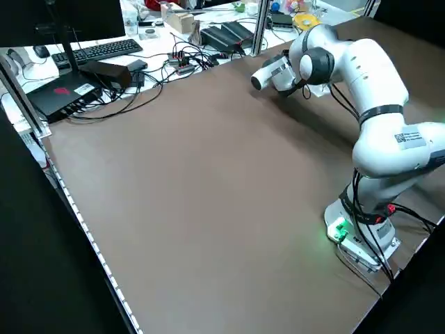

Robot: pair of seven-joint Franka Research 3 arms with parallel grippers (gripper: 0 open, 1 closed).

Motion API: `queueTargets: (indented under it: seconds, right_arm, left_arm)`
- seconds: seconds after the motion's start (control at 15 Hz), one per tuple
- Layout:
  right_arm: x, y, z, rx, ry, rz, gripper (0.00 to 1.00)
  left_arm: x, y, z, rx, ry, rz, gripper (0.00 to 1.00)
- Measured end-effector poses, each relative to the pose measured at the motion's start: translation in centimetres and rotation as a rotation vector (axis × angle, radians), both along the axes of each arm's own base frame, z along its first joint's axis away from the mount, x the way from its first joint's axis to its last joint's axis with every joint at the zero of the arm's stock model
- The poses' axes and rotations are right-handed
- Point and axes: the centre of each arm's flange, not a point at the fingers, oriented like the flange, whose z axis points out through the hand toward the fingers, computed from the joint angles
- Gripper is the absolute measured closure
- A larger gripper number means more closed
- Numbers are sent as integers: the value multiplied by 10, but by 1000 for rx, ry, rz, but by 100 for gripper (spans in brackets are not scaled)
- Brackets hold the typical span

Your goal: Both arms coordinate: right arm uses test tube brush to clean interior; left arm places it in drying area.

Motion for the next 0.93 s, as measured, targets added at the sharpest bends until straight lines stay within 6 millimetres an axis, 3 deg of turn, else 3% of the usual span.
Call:
queueTargets:
  seconds: [0.93]
  right_arm:
    - [1,0,1,0,-5,0,0]
  left_arm:
    - [-4,-1,-9,3,12,-5,77]
